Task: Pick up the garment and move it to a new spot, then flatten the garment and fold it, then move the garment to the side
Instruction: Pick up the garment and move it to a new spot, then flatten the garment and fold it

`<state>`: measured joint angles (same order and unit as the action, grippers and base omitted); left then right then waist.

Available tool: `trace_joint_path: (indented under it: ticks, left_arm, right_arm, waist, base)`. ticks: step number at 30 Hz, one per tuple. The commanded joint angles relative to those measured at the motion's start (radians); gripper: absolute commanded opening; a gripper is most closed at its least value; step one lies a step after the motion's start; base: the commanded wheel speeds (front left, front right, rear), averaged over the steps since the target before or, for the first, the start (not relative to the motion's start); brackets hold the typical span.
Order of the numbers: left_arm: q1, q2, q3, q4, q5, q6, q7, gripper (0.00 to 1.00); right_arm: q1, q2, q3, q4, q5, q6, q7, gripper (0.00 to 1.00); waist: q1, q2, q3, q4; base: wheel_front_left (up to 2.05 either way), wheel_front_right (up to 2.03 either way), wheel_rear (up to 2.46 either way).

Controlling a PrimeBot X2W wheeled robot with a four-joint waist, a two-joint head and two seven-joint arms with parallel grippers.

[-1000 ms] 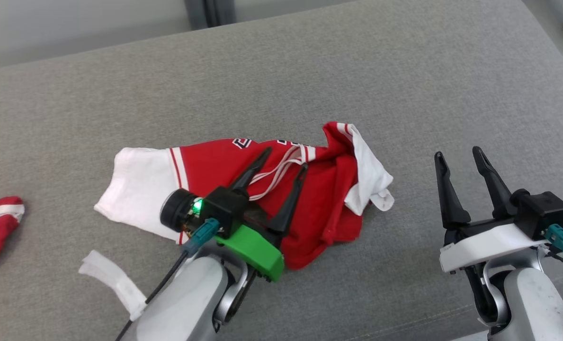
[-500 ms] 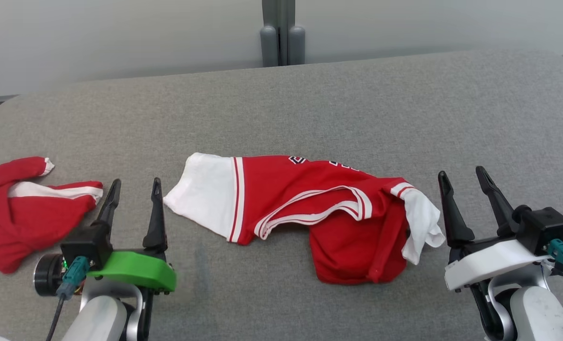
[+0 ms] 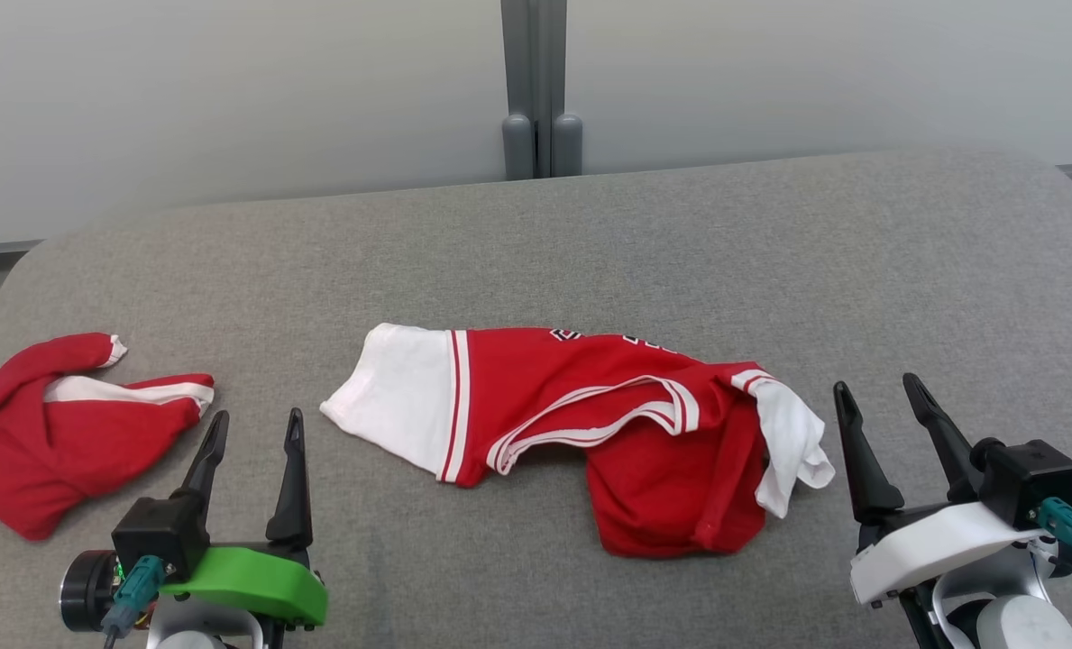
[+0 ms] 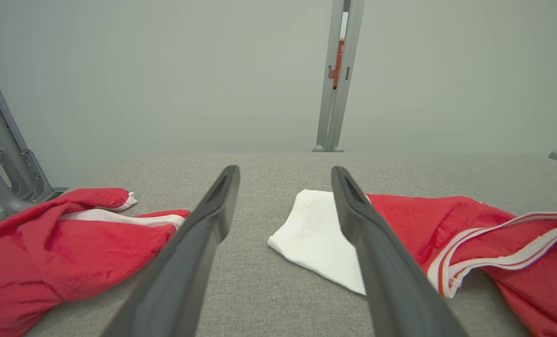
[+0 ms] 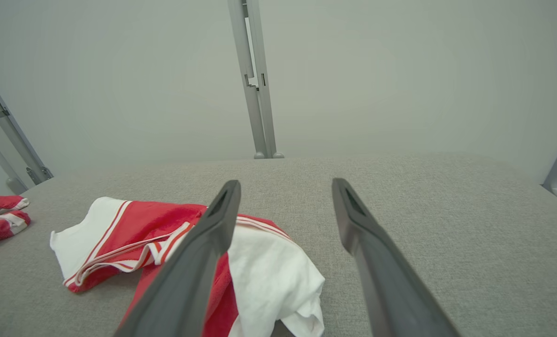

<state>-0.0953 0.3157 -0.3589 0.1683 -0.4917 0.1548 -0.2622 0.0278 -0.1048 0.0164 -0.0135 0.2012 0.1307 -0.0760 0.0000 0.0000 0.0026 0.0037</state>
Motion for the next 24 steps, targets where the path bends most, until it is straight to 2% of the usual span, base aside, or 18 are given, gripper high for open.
trace_joint_path:
  ticks: [1,19,24]
  left_arm:
    - [0.015,-0.002,0.005,-0.002,0.005,-0.003,-0.004,1.0]
    - [-0.003,-0.008,0.014,0.012,0.019,0.001,-0.004,1.0]
    - [-0.034,-0.011,0.012,-0.001,0.026,0.004,-0.004,1.0]
  right_arm:
    - [0.009,0.002,-0.003,-0.007,-0.001,0.0,0.004,1.0]
    - [-0.003,0.006,0.007,-0.001,0.003,0.0,0.0,1.0]
    - [-0.039,-0.023,0.102,0.0,-0.003,0.0,0.032,1.0]
  waist:
    - [0.0,0.0,0.0,-0.004]
    - [0.0,0.0,0.015,0.001]
    - [0.0,0.0,0.054,0.011]
  base:
    - [0.0,0.0,0.0]
    - [0.0,0.0,0.0]
    - [0.0,0.0,0.0]
